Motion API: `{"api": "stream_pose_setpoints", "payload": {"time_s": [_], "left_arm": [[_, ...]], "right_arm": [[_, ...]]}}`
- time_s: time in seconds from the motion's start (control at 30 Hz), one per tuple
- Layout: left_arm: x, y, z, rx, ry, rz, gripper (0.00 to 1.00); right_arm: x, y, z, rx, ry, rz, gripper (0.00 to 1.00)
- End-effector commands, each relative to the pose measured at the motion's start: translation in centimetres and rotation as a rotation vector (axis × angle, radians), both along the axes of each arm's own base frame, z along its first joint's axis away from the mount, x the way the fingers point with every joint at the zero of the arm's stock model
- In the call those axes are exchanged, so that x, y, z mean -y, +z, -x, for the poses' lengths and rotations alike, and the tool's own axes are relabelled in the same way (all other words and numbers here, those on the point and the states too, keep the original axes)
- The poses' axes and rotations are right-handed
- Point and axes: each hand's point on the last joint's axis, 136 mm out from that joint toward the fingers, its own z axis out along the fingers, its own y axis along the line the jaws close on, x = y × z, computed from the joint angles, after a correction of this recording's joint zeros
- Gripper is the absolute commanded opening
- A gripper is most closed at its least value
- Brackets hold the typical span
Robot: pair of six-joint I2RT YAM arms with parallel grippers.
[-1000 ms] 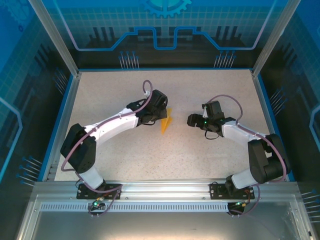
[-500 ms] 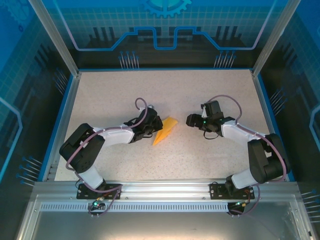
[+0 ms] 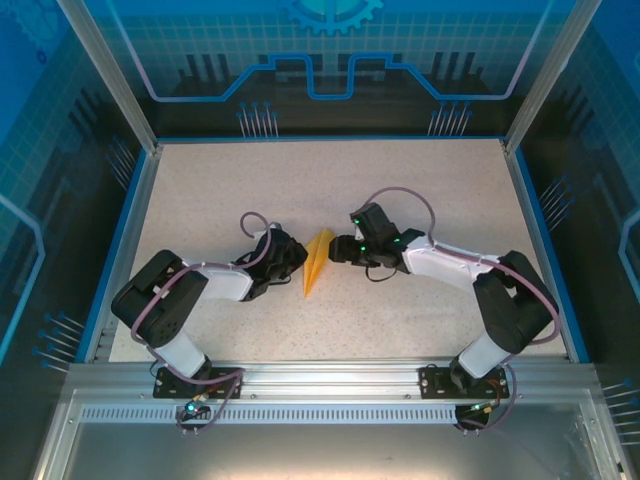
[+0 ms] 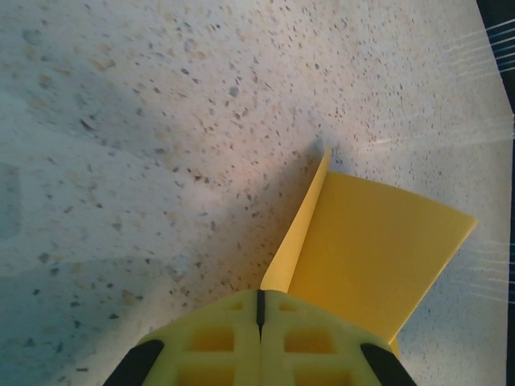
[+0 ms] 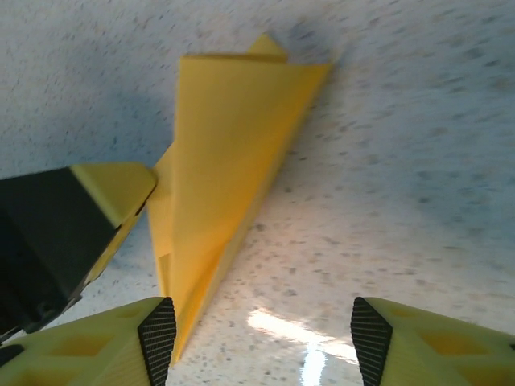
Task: Fold a paper plane with a square sheet of paper (pick it up from the middle)
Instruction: Move a paper plane to the center of the table.
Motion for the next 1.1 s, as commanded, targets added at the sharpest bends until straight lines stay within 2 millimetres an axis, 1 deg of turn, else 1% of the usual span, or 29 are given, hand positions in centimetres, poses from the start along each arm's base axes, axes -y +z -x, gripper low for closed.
{"api": "stream_pose_setpoints", "payload": {"time_s": [0.0, 0.07, 0.2, 0.3, 0.37, 0.47, 0.7, 0.87, 0.97, 1.07], "left_arm": [[0.8, 1.8, -0.5, 0.052, -0.016, 0.076, 0.06], [0.8, 1.7, -0.3, 0.052, -0.019, 0.078, 0.06], [0.5, 1.7, -0.2, 0.052, -0.017, 0.076, 0.06], [0.4, 1.5, -0.2, 0.048, -0.017, 0.074, 0.06], [0.5, 1.4, -0.1, 0.046, -0.019, 0.076, 0.06], [0.5, 1.3, 0.0, 0.043, -0.020, 0.078, 0.05], [0.4, 1.1, 0.2, 0.038, -0.021, 0.082, 0.05], [0.4, 1.0, 0.3, 0.036, -0.023, 0.085, 0.05], [0.5, 1.0, 0.3, 0.036, -0.023, 0.087, 0.05], [0.4, 0.9, 0.4, 0.032, -0.020, 0.088, 0.05]], "right_arm": [[-1.4, -0.5, 0.6, -0.030, -0.003, 0.040, 0.59], [-2.2, -0.4, 0.9, -0.022, 0.011, 0.056, 0.56], [-3.5, -0.2, 1.3, -0.020, 0.029, 0.067, 0.45], [-4.3, -0.8, 1.5, -0.046, 0.042, 0.057, 0.36], [-4.6, -1.0, 1.5, -0.055, 0.041, 0.053, 0.31], [-4.9, -1.2, 1.4, -0.067, 0.044, 0.055, 0.30], [-5.8, -2.3, 1.7, -0.107, 0.066, 0.031, 0.31], [-6.5, -2.6, 1.8, -0.121, 0.084, 0.010, 0.28], [-6.4, -2.7, 1.8, -0.123, 0.079, 0.010, 0.28], [-5.7, -2.8, 1.7, -0.117, 0.054, 0.035, 0.28]]}}
